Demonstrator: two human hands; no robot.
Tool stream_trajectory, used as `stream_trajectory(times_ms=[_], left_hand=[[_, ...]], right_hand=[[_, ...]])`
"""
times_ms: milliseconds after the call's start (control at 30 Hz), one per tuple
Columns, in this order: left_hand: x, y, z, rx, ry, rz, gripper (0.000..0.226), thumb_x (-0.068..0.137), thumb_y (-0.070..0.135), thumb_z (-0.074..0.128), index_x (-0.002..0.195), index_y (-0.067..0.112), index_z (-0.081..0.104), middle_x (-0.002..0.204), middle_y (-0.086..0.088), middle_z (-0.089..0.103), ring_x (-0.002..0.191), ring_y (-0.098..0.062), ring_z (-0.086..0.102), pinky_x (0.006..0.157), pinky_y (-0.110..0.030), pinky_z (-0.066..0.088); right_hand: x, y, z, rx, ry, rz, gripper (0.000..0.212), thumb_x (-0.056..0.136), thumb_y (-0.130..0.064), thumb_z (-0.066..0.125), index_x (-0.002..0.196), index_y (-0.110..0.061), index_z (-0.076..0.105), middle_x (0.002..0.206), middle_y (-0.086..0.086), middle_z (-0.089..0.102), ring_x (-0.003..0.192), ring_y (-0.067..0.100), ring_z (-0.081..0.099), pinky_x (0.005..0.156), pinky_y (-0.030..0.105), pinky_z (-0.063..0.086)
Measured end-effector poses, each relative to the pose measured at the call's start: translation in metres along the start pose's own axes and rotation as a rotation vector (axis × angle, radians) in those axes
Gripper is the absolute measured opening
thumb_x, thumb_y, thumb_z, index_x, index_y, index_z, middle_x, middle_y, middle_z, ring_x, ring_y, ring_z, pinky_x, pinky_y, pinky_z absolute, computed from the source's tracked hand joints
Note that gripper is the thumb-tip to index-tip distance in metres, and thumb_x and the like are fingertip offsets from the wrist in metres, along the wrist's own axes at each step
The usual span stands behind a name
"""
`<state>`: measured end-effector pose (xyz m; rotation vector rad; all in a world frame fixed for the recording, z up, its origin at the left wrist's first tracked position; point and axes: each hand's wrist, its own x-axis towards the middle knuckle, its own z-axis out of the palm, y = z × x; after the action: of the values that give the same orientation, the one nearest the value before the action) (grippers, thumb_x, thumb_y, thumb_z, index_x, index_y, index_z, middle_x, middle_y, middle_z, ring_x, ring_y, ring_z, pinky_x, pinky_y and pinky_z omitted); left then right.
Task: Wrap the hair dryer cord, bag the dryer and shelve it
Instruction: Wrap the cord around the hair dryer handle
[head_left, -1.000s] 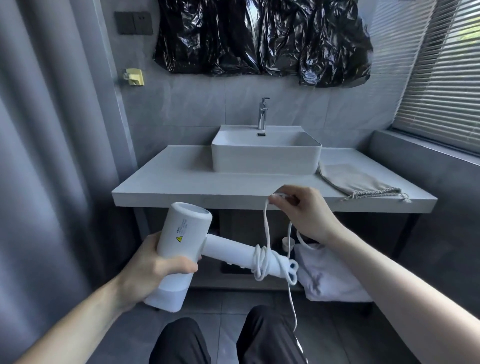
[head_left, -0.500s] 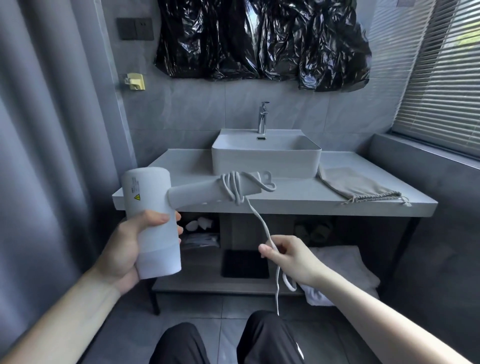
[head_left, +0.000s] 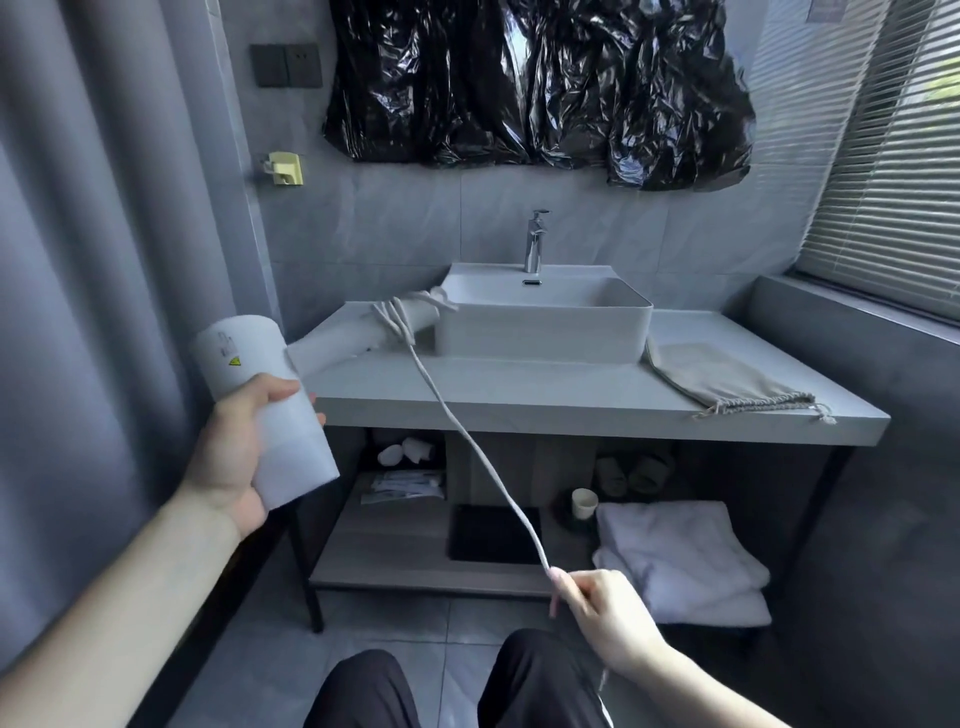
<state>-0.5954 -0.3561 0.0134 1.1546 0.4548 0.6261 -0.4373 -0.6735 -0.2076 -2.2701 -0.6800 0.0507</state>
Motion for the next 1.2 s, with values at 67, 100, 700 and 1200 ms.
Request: stream_trajectory(times_ms=[67, 100, 700, 1200], left_hand=[[0.001, -0.004, -0.003, 0.069, -0.030, 0.001, 0.026, 0.071, 0.030, 0.073, 0.094, 0.017, 0.071, 0.076, 0.000, 0.074, 0.067, -0.017, 0.074, 0.072, -0.034, 0.055], [0.001, -0.007, -0.004, 0.097, -0.045, -0.004, 0.030, 0.068, 0.030, 0.074, 0.094, 0.016, 0.072, 0.078, -0.001, 0.074, 0.068, -0.018, 0.074, 0.071, -0.034, 0.055], [-0.017, -0.013, 0.014, 0.256, -0.128, 0.074, 0.054, 0.047, 0.035, 0.084, 0.095, 0.012, 0.077, 0.081, -0.009, 0.076, 0.078, -0.030, 0.072, 0.063, -0.041, 0.058], [-0.005, -0.058, -0.007, 0.536, 0.038, 0.179, 0.034, 0.069, 0.005, 0.093, 0.093, 0.015, 0.072, 0.084, -0.007, 0.075, 0.076, -0.028, 0.067, 0.065, -0.033, 0.052]], right_hand=[[0.000, 0.011, 0.006, -0.083, -0.022, 0.027, 0.052, 0.106, -0.057, 0.054, 0.071, -0.020, 0.065, 0.050, -0.014, 0.055, 0.052, 0.007, 0.050, 0.061, 0.027, 0.043], [0.000, 0.014, 0.008, -0.109, -0.041, 0.031, 0.048, 0.104, -0.059, 0.054, 0.074, -0.021, 0.058, 0.055, -0.012, 0.056, 0.056, 0.009, 0.049, 0.066, 0.033, 0.048], [0.025, -0.129, -0.038, 0.456, -0.072, -0.183, 0.036, 0.114, -0.032, 0.047, 0.096, -0.015, 0.073, 0.061, -0.016, 0.045, 0.061, 0.005, 0.037, 0.057, 0.019, 0.032], [-0.022, -0.162, -0.104, 0.098, 0.055, -0.420, 0.023, 0.103, -0.029, 0.065, 0.082, -0.021, 0.068, 0.059, -0.012, 0.055, 0.055, 0.007, 0.046, 0.055, 0.023, 0.037]])
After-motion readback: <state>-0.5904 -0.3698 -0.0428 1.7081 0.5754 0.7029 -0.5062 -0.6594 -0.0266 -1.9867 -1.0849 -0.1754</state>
